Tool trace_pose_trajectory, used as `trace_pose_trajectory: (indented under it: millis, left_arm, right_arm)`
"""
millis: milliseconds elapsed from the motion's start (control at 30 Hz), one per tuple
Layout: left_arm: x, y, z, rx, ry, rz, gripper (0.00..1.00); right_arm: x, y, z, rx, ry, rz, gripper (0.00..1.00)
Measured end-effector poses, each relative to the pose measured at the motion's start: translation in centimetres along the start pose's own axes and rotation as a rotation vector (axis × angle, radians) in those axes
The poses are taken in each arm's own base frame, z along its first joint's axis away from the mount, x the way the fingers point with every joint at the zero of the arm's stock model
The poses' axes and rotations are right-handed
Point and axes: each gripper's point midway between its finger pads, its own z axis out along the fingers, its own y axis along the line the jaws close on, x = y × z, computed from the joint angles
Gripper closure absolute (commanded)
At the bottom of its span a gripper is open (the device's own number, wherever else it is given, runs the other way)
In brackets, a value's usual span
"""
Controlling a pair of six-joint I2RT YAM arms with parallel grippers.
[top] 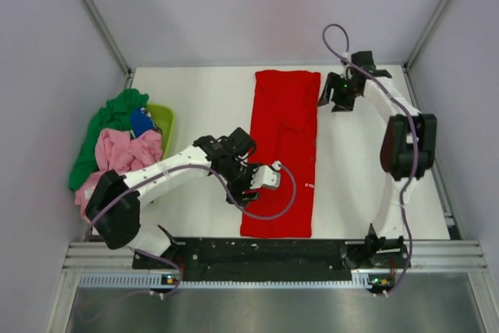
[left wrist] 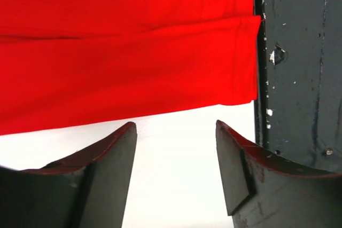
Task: Fold and stack the t-shirts
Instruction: Rotate the tshirt 90 degrees
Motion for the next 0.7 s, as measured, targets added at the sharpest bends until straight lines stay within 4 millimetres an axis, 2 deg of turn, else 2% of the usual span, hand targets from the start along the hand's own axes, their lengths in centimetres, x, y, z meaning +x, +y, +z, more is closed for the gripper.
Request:
trace_pose_trajectory:
  millis: [133,167,200,267,333,433,500,600,633,700]
  left_arm:
    - [-0.8,0.2,-0.7,-0.017,-0.038,0.049,0.3]
    - [-0.9,0.0,-0.5,-0.012,-0.046,0.068,0.3]
    - [-0.8,-0.5,-0.2,-0.004,-0.052,0.092,0.3]
    - [-0.4,-2.0,0.7,0.027,-0.05,0.133,0.32]
    - [0.2,-4.0,2.0,0.067,-0.034,0.188,0.33]
    - [1.7,-6.7,3.7,0.124,-0.002,0.266,0.34]
    - [2.9,-7.7,4.5,0.151,0.019,0.287,0.34]
    - [4.4,-8.1,5.3,0.153,0.043,0.304,0.34]
    - [4.7,-8.1,5.6,0.145,0.05,0.309,0.34]
    - [4.9,-7.8,5.9,0.125,0.058,0.321,0.39]
  right_arm:
    - [1.4,2.4,-8.8,-0.095,-0.13,-0.132,0.3]
    - [1.9,3.5,-11.1,-0.134,-0.184,-0.188,0.02]
    - [2.8,4.8,-13.2,-0.179,-0.237,-0.249,0.01]
    - [5.5,7.0,-16.6,-0.284,-0.315,-0.392,0.01]
    - [9.6,8.6,-18.9,-0.399,-0.365,-0.599,0.01]
    - [16.4,9.0,-20.0,-0.513,-0.37,-0.892,0.02]
    - [21.0,9.1,-20.3,-0.582,-0.344,-1.072,0.1]
    - [24.9,8.9,-20.6,-0.636,-0.29,-1.293,0.31]
    - [26.1,8.8,-20.2,-0.642,-0.259,-1.376,0.34]
    - [29.8,8.0,-18.8,-0.674,-0.142,-1.547,0.36]
